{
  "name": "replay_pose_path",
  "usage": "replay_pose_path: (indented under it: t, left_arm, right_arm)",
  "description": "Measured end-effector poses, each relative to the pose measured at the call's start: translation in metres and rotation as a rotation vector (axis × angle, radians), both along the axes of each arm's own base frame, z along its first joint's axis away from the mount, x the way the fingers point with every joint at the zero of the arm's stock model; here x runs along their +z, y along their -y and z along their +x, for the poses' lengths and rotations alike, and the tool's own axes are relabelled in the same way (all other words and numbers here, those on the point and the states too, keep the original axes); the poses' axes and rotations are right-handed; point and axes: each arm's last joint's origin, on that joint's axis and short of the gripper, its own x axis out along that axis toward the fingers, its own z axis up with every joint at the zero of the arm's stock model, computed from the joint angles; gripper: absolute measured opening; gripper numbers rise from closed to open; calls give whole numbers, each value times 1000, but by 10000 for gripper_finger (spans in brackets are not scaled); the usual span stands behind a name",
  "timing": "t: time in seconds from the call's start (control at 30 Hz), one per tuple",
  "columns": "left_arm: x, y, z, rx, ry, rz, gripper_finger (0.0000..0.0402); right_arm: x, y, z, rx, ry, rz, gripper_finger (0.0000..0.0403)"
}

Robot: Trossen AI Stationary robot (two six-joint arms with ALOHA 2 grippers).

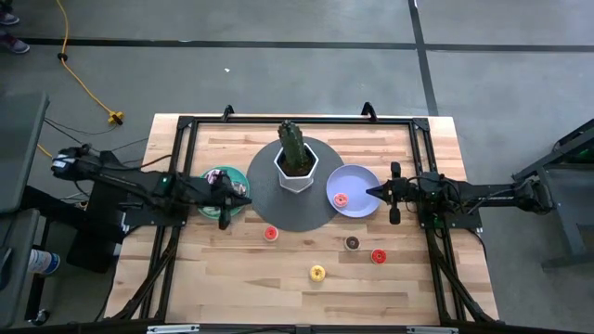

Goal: Pick & Place donuts
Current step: Put the small red donut on the purple plate

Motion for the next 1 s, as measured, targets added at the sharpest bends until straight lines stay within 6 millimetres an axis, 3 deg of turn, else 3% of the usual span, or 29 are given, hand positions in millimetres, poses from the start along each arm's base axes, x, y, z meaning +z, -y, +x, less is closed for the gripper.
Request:
replay_pose_path:
  t: [0.2, 0.5, 1.0]
  left_arm:
    - [-2, -15, -1, -98, 127, 42, 0]
    - [-20, -17, -21, -127, 345, 76, 0]
    - [-1, -16, -56, -225, 652, 289, 0]
  right_arm:
    - [0, 0, 0, 0, 1, 0, 0]
    - [0, 0, 0, 0, -1, 0, 1]
    - [0, 0, 0, 0, 0, 0, 1]
